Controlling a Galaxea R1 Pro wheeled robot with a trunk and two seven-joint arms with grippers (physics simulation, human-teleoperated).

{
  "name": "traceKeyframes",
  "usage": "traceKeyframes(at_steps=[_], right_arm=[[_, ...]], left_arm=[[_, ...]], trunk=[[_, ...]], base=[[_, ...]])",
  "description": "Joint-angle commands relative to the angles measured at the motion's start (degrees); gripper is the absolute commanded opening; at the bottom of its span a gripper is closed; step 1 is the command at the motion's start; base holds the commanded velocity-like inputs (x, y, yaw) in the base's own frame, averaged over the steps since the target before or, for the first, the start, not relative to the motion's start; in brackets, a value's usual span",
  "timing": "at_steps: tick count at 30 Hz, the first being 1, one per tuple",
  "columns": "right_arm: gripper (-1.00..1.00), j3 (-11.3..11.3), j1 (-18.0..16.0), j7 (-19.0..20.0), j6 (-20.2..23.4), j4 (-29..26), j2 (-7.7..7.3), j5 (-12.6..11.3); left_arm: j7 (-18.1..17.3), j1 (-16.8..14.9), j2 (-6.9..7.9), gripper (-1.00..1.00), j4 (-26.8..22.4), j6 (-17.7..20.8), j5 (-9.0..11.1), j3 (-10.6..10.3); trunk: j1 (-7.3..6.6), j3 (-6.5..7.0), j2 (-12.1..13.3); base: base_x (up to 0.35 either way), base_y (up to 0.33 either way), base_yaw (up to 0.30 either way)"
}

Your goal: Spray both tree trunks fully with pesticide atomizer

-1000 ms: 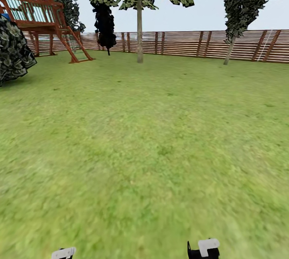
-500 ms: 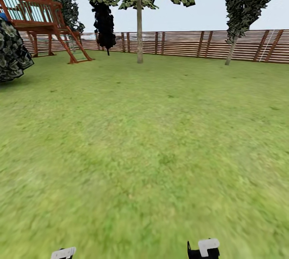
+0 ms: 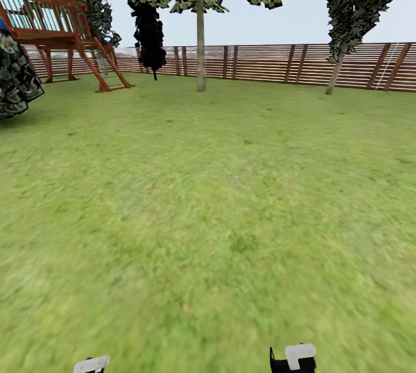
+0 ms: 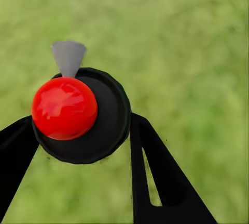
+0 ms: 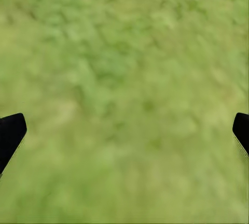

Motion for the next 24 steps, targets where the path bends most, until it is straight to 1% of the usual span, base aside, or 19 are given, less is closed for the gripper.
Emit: traceKeyframes(at_steps=[1,24], right_arm=[[1.00,0.39,-0.04,-0.60,0.04,0.06,0.01,0.31],[1.00,0.39,-0.04,-0.60,0.04,0.06,0.01,0.31]], left_arm=[[-0.20,-0.04,0.02,-1.00,0.04,-0.16,0.61,-0.38],[-0.20,-0.04,0.03,-1.00,0.04,-0.16,0.62,-0.38]], trunk=[[0.03,-0.05,-0.02],[0.03,-0.05,-0.02]], base=[[0.338,0.000,0.000],[0.338,0.000,0.000]])
